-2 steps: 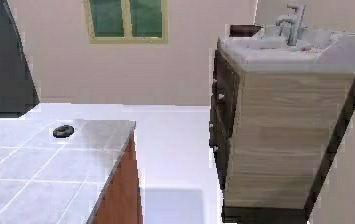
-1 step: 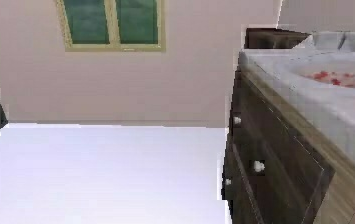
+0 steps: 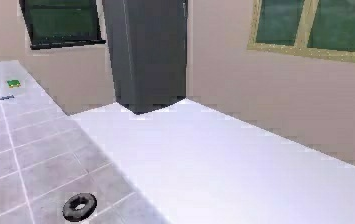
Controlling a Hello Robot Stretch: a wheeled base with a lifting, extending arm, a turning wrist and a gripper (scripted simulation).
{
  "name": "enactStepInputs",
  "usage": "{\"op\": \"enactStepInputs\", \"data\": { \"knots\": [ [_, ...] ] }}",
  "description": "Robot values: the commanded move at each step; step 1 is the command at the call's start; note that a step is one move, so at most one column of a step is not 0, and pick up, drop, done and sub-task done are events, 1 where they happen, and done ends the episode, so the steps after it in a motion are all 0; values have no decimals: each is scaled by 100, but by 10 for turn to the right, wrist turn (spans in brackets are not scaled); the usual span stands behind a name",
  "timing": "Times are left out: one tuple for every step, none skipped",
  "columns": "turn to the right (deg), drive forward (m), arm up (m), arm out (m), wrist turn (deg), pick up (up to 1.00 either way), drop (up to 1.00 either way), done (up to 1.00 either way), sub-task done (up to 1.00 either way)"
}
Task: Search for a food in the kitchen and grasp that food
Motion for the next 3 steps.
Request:
{"op": "enactStepInputs", "data": {
  "knots": [
    [-450, 0, 0, 0, 0, 0, 0, 0, 0],
    [-450, 0, 0, 0, 0, 0, 0, 0, 0],
    [-270, 0, 0, 0, 0, 0, 0, 0, 0]
  ]
}}
